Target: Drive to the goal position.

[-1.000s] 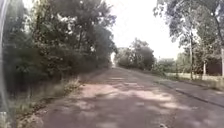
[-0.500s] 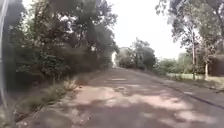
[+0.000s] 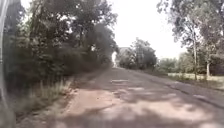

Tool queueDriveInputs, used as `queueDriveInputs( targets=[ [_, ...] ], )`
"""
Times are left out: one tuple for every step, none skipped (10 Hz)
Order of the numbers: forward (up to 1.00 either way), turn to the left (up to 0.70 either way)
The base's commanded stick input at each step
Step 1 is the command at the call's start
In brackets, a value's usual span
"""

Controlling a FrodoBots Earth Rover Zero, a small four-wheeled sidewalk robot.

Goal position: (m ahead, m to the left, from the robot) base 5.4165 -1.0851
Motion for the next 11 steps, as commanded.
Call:
queueDriveInputs(
  targets=[
    [0.7, 0.0],
    [0.7, 0.0],
    [0.7, 0.0],
    [0.7, 0.0],
    [0.7, 0.0],
    [0.7, 0.0],
    [0.7, 0.0],
    [0.7, 0.0],
    [0.7, 0.0],
    [0.7, 0.0],
    [0.7, 0.0]
  ],
)
